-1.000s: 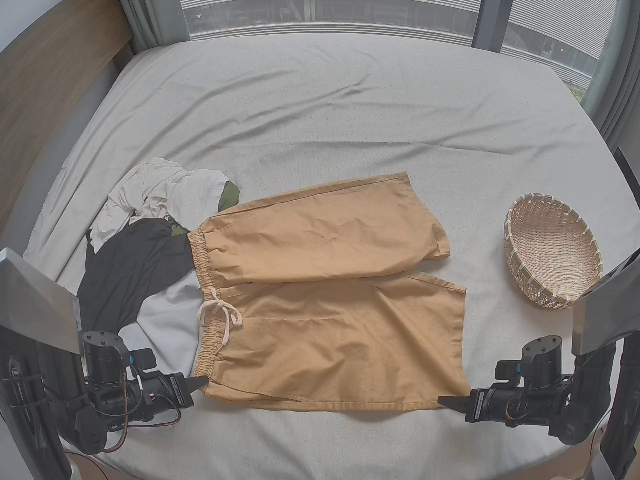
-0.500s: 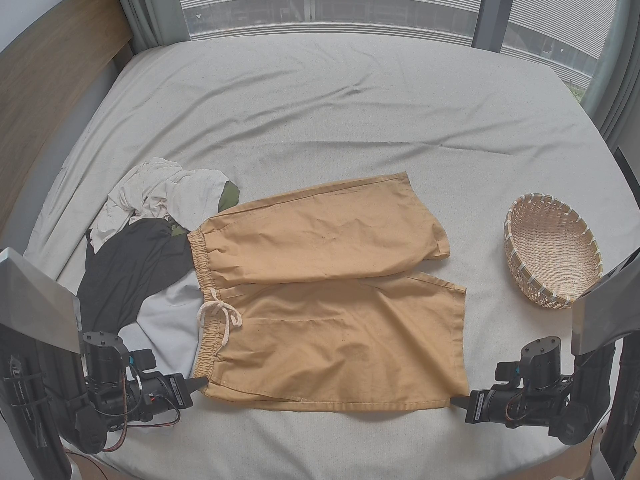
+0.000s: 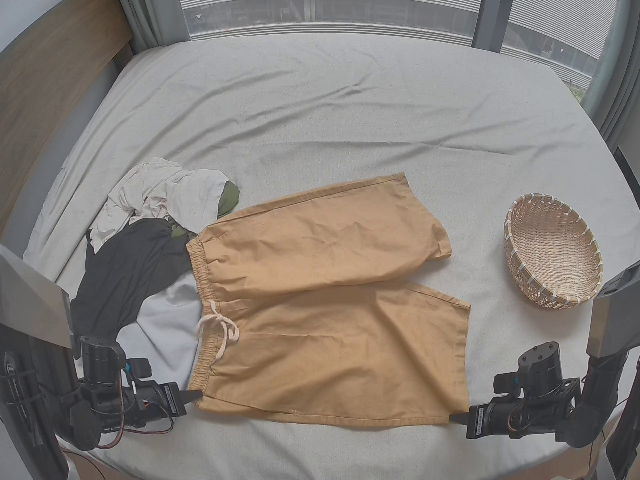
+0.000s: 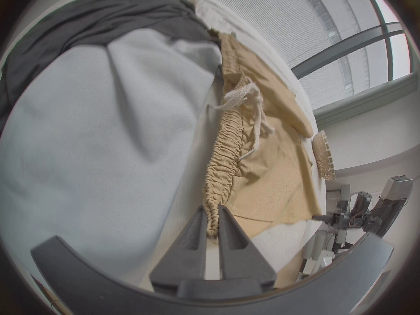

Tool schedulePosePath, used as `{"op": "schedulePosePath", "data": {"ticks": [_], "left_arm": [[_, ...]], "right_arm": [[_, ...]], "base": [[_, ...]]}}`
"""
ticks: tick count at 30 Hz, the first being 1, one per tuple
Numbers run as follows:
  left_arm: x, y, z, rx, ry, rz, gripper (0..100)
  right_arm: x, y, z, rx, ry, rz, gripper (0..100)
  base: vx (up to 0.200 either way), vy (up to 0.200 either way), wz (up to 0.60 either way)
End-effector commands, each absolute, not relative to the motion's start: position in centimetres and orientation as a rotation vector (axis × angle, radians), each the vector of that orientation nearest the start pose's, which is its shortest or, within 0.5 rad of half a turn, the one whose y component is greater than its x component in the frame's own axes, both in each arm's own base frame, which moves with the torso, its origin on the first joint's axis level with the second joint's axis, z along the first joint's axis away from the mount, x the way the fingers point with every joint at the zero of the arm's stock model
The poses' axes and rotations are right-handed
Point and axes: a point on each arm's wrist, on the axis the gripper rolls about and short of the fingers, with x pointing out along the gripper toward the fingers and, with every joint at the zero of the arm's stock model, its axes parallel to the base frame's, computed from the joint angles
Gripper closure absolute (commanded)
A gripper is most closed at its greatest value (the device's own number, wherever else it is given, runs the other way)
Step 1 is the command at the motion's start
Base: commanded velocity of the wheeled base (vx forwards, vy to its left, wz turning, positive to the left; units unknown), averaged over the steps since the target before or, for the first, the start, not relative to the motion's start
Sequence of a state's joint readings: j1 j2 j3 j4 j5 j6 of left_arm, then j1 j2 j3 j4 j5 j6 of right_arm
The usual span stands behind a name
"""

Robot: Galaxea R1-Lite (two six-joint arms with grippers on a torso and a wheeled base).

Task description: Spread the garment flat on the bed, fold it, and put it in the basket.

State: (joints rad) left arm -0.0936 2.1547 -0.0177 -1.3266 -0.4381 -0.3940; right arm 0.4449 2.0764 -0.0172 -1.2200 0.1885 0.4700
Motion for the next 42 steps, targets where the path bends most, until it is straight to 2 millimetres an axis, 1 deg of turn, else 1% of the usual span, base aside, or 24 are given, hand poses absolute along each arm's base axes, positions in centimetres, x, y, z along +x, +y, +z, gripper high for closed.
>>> {"op": "schedulePosePath", "data": {"ticks": [1, 2, 5, 13, 17, 20, 23, 25, 26, 27, 28, 31, 33, 42], "left_arm": [[19.0, -2.8, 0.5, -0.488, 0.909, -0.396, 100], [18.5, -2.8, 0.8, -0.466, 0.929, -0.412, 100], [18.3, -2.6, 1.0, -0.442, 0.921, -0.418, 100], [17.9, -2.1, 0.7, -0.425, 0.963, -0.401, 100], [18.0, -2.1, 0.9, -0.425, 0.941, -0.409, 100], [18.2, -2.1, 1.4, -0.43, 0.9, -0.426, 100], [18.6, -2.2, 2.9, -0.492, 0.799, -0.474, 100], [18.7, -2.2, 3.2, -0.505, 0.779, -0.477, 100], [19.1, -2.3, 4.5, -0.551, 0.691, -0.492, 100], [19.1, -2.3, 4.5, -0.551, 0.691, -0.492, 100], [19.4, -2.4, 5.3, -0.582, 0.623, -0.502, 100], [19.9, -2.6, 6.4, -0.619, 0.523, -0.52, 100], [20.1, -2.7, 7.0, -0.636, 0.475, -0.531, 100], [20.1, -2.7, 7.9, -0.645, 0.435, -0.541, 100]], "right_arm": [[17.3, 8.7, -0.1, 0.316, 0.97, 0.384, 100], [17.0, 8.7, -0.2, 0.305, 0.991, 0.383, 100], [16.8, 8.7, -0.2, 0.295, 1.012, 0.38, 100], [16.1, 8.4, 0.3, 0.277, 1.037, 0.38, 100], [16.3, 8.2, 1.0, 0.295, 0.992, 0.384, 100], [16.4, 8.2, 1.6, 0.307, 0.953, 0.394, 100], [16.9, 8.1, 3.2, 0.346, 0.821, 0.417, 100], [17.1, 8.1, 3.5, 0.351, 0.796, 0.425, 100], [17.5, 8.2, 4.8, 0.383, 0.685, 0.446, 100], [17.5, 8.2, 4.8, 0.383, 0.685, 0.446, 100], [17.8, 8.3, 5.5, 0.41, 0.621, 0.462, 100], [18.6, 8.4, 6.5, 0.437, 0.529, 0.476, 100], [19.4, 8.5, 7.1, 0.449, 0.472, 0.484, 100], [22.7, 9.4, 10.2, 0.498, 0.288, 0.516, 100]], "base": [[0.0, 0.0, 0.0], [0.0, 0.0, 0.0], [0.0, 0.0, 0.0], [0.0, 0.0, 0.0], [0.0, 0.0, 0.0], [0.0, 0.0, 0.0], [0.0, 0.0, 0.0], [0.0, 0.0, 0.0], [0.0, 0.0, 0.0], [0.0, 0.0, 0.0], [0.0, 0.0, 0.0], [0.0, 0.0, 0.0], [0.0, 0.0, 0.0], [0.0, 0.0, 0.0]]}}
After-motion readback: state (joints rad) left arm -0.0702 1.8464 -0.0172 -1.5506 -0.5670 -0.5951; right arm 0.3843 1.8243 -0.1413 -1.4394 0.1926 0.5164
